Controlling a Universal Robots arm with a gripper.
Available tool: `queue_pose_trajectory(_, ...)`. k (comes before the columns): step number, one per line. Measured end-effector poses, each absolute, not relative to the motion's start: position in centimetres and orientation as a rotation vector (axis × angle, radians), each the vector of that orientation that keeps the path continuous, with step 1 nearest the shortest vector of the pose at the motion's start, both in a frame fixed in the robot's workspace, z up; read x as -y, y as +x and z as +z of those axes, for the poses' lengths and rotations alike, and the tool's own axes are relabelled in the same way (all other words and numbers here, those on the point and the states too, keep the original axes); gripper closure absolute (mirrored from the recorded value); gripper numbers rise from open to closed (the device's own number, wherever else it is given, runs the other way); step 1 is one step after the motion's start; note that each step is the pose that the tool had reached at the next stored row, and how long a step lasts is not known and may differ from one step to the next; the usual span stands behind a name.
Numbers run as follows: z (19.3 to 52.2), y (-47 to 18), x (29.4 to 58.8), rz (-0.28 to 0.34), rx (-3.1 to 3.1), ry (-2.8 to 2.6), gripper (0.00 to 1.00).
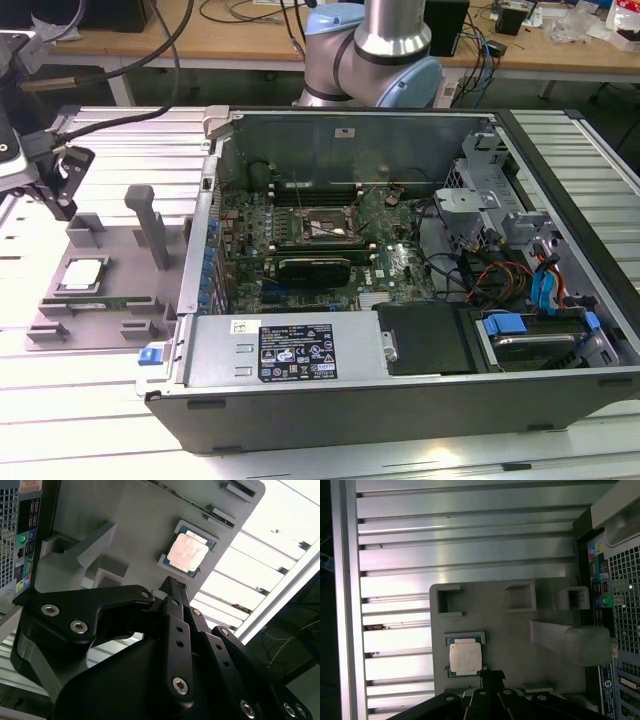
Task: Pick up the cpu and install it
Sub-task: 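Pick up the cpu and move it towards the insertion slot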
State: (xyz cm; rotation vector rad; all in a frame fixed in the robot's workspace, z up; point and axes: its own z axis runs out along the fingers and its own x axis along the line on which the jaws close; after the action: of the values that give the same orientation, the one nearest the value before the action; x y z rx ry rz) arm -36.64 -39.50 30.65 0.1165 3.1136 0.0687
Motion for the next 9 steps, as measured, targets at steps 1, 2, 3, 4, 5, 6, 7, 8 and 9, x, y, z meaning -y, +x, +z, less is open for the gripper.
queue_pose_trajectory(1,30.4,-36.8,39.5,0.069,-3.113,0.117,0.89)
queue_pose_trajectory(2,30.2,-37.0,39.5,0.069,-3.113,0.116,0.89)
queue_pose_trajectory(3,29.9,-37.1,39.5,0.069,-3.113,0.117,0.89)
queue_pose_trajectory(4,29.7,-37.2,39.5,0.069,-3.113,0.116,0.89)
queue_pose_trajectory(5,29.4,-37.3,39.5,0.069,-3.113,0.117,0.89)
queue_pose_trajectory(6,29.3,-37.4,39.6,0.069,-3.113,0.116,0.89)
queue_pose_trajectory(7,29.1,-37.6,39.7,0.069,-3.113,0.117,0.89)
queue_pose_trajectory(8,29.0,-37.6,39.8,0.069,-3.113,0.117,0.89)
queue_pose_trajectory(9,28.8,-37.7,39.8,0.069,-3.113,0.117,0.89)
